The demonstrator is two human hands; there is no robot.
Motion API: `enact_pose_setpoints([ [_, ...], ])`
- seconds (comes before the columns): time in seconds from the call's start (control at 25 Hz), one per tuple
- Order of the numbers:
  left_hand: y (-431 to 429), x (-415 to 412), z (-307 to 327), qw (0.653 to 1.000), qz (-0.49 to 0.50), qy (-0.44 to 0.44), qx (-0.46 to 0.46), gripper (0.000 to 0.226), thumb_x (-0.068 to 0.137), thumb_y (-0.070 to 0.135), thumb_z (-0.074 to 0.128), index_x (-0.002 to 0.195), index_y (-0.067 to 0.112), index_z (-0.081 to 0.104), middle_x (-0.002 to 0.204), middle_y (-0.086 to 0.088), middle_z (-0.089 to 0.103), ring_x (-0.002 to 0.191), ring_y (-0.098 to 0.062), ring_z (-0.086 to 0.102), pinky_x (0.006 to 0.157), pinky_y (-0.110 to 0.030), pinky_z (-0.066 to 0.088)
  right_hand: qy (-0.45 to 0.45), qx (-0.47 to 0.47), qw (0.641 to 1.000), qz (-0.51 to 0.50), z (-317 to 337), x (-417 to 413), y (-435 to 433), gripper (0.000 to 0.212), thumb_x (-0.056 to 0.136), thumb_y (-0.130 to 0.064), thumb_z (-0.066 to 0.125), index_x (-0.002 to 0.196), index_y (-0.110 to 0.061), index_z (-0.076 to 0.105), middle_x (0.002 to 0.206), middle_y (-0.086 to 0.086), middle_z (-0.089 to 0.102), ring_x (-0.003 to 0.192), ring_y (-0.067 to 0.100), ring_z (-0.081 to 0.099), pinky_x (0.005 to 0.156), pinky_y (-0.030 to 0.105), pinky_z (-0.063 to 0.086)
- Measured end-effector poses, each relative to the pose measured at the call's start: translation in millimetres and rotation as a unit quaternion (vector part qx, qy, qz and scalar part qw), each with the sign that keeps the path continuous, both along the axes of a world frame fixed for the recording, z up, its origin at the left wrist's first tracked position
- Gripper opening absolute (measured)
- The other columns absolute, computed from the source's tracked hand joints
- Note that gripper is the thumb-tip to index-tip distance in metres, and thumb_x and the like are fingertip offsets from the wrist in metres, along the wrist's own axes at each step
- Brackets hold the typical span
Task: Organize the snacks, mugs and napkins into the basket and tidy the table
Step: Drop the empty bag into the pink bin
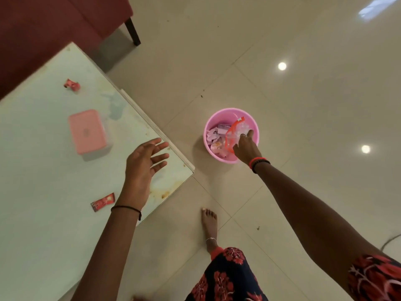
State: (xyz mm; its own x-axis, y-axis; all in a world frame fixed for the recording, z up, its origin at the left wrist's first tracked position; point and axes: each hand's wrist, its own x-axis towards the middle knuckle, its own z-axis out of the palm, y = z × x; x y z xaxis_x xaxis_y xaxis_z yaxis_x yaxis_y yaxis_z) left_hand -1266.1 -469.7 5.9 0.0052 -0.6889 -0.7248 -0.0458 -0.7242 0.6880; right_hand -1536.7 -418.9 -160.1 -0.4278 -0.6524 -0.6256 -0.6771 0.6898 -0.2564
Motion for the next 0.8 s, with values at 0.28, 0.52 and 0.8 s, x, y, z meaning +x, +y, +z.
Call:
enact_pose_setpoints([
  [0.28,-9,0,-31,0.999,0.021,-0.013,-0.024,0.018,0.095,0.023,0.047,0.101,0.021,0.064,0.101,0.002,0.071,0.077,-0.009,0.066,0.066,-0.018,0.054,-0.046,0.169,0.968,0.182,-62,-10,-13,0.073,0.091,-0.013,0.046,0.147,-0.041,0.009,0.154,0.023,-0.019,0.128,0.054,0.036,0.107,0.055,0.037],
  [0.52,2,11,-8,0.999,0.044,-0.023,-0.018,0.019,0.094,0.021,0.046,0.101,0.020,0.063,0.101,-0.001,0.070,0.077,-0.012,0.066,0.069,-0.020,0.054,0.009,0.011,0.997,0.079,0,11,-28,0.064,0.086,-0.004,0.045,0.145,-0.024,0.030,0.153,0.029,0.010,0.134,0.047,0.030,0.112,0.054,0.027],
  [0.8,12,44,64,0.994,0.091,-0.007,-0.054,0.022,0.094,0.019,0.045,0.107,0.014,0.062,0.100,-0.001,0.070,0.073,-0.010,0.066,0.062,-0.016,0.055,-0.006,-0.148,0.988,0.039,120,73,-34,0.047,0.090,-0.011,0.051,0.136,-0.012,0.044,0.144,0.029,0.034,0.137,0.040,0.030,0.115,0.050,0.026],
])
